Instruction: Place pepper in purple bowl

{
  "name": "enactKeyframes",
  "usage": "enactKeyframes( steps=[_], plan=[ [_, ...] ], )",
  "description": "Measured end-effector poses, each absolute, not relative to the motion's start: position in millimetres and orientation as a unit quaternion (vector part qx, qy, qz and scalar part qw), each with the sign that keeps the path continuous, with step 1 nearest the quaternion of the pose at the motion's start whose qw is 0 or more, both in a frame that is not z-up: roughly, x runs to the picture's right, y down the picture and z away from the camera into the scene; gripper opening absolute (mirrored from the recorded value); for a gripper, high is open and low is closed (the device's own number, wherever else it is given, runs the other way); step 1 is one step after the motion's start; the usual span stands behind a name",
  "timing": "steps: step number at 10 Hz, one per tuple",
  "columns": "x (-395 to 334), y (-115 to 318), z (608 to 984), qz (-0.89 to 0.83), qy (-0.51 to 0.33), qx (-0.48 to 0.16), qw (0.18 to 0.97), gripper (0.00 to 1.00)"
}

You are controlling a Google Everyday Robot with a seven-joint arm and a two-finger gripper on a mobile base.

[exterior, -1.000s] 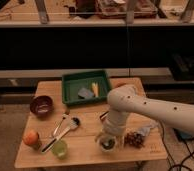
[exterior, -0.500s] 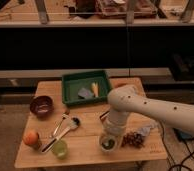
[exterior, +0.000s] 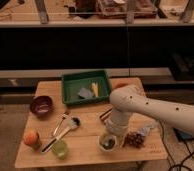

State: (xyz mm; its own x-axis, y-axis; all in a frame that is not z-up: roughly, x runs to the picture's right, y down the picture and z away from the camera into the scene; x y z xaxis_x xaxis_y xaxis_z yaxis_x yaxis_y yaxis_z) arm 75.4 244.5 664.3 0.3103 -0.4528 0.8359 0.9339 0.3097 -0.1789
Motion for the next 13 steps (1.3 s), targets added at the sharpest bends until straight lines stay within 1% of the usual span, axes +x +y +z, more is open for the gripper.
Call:
enactKeyframes(
  steps=[1,2,4,5,7,9,12,13],
  plan=[
    [77.5,244.6,665.5,-0.473,-0.345,-0.348,0.732,0.36],
    [78.8,244.2,666.0,-0.472,-0.344,-0.349,0.733,0.31],
    [80.1,242.1,665.9,-0.473,-0.341,-0.348,0.734,0.08],
    [79.7,240.8,665.3,-0.474,-0.34,-0.347,0.734,0.02],
    [75.3,233.9,659.7,-0.483,-0.338,-0.338,0.734,0.0],
    [67.0,214.3,644.2,-0.5,-0.33,-0.321,0.734,0.0],
    [49.2,150.9,609.4,-0.541,-0.303,-0.285,0.731,0.0],
    [41.4,123.0,598.5,-0.556,-0.292,-0.272,0.729,0.0]
  ],
)
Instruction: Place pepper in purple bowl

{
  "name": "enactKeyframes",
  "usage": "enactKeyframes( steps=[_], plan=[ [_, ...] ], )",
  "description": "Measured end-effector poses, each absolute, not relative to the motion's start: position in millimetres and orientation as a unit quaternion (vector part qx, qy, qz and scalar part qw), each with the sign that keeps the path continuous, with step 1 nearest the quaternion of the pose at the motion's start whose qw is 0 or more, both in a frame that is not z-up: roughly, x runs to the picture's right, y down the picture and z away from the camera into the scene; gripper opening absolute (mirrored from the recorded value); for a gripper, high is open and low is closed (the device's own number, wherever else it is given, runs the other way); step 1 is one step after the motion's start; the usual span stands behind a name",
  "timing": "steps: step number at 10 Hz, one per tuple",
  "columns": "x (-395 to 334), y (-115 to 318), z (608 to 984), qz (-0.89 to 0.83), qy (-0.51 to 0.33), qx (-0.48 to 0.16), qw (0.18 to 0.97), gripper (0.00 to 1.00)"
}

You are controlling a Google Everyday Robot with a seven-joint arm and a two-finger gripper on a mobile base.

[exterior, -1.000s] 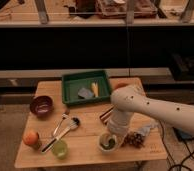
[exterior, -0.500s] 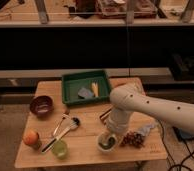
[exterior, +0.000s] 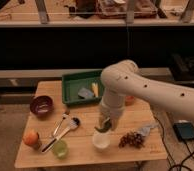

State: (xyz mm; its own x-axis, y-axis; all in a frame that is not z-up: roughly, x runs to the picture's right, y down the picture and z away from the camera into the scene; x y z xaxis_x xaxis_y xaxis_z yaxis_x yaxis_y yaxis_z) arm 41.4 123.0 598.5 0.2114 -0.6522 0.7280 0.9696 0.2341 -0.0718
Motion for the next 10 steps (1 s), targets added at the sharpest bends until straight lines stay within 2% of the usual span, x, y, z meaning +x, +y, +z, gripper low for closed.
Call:
enactKeyframes(
  steps=[2,4,6,10],
  plan=[
    [18.6,58.5,589.4,-0.586,-0.273,-0.245,0.722,0.0],
    [-18.4,9.2,596.4,-0.609,-0.27,-0.22,0.713,0.0],
    [-65.0,-14.9,606.8,-0.629,-0.274,-0.195,0.701,0.0],
    [-166.2,-52.7,639.0,-0.627,-0.319,-0.105,0.703,0.0]
  ],
)
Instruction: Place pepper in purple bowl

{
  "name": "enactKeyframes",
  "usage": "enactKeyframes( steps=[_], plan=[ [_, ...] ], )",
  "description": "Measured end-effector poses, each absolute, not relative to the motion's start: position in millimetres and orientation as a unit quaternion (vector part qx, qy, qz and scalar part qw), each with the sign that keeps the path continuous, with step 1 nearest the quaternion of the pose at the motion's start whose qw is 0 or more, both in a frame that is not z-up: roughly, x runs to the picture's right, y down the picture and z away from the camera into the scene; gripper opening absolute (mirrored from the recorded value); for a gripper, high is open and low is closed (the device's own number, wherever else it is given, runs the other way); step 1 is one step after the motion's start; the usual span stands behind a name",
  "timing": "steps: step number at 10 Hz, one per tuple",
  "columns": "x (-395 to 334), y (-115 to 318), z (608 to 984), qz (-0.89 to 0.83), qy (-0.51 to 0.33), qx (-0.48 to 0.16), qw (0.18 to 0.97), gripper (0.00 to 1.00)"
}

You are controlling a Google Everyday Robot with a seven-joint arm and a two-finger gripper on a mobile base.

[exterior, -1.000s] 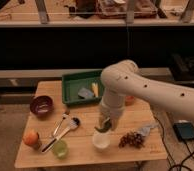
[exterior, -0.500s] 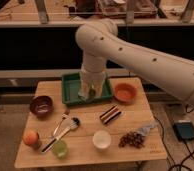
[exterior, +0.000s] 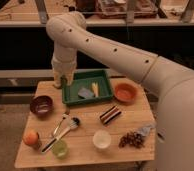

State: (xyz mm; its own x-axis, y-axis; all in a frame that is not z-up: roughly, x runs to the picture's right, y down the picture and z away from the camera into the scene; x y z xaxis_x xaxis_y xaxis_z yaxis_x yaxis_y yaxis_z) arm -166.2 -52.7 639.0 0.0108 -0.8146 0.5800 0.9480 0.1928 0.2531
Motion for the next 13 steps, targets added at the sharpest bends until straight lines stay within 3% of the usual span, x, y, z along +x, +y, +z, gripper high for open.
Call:
enactKeyframes(
  steps=[4,8,13],
  plan=[
    [-255.7,-64.0,692.9,-0.57,-0.404,-0.011,0.715,0.0],
    [-282.8,-33.6,751.3,-0.545,-0.455,-0.033,0.704,0.0],
    [-273.6,-6.8,778.3,-0.53,-0.475,-0.066,0.7,0.01]
  ],
)
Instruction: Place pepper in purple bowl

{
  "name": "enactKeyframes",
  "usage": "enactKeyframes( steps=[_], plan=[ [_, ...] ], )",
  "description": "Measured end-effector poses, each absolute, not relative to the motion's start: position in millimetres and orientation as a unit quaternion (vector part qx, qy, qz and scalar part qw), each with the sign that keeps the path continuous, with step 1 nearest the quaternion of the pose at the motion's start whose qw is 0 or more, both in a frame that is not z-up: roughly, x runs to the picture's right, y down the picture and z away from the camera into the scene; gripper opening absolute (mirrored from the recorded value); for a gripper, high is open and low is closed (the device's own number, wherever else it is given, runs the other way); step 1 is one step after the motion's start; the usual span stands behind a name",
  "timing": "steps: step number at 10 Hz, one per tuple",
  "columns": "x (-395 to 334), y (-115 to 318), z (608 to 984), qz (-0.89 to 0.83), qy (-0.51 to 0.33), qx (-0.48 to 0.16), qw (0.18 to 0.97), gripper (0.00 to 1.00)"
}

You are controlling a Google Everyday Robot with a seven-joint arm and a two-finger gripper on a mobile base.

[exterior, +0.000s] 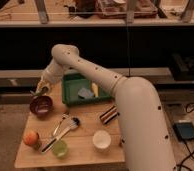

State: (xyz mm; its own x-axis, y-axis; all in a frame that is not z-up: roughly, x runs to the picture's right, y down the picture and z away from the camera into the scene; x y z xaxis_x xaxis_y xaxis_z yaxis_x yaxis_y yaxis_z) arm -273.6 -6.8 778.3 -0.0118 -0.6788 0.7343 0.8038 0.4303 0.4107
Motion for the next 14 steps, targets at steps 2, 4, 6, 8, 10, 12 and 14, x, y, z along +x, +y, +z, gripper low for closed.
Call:
enactKeyframes(
  steps=[2,4,6,8,10,12,14],
  plan=[
    [-270.1,4.7,788.4,-0.532,-0.474,-0.083,0.697,0.16],
    [-263.4,11.1,796.4,-0.533,-0.468,-0.099,0.698,0.36],
    [-262.8,16.6,800.8,-0.536,-0.463,-0.11,0.697,0.53],
    [-259.0,23.8,808.9,-0.531,-0.464,-0.142,0.695,0.75],
    [-258.3,24.5,809.6,-0.526,-0.47,-0.163,0.69,0.8],
    [-256.3,23.9,809.9,-0.524,-0.471,-0.165,0.69,0.8],
    [-255.7,23.8,810.3,-0.524,-0.47,-0.165,0.691,0.8]
  ],
)
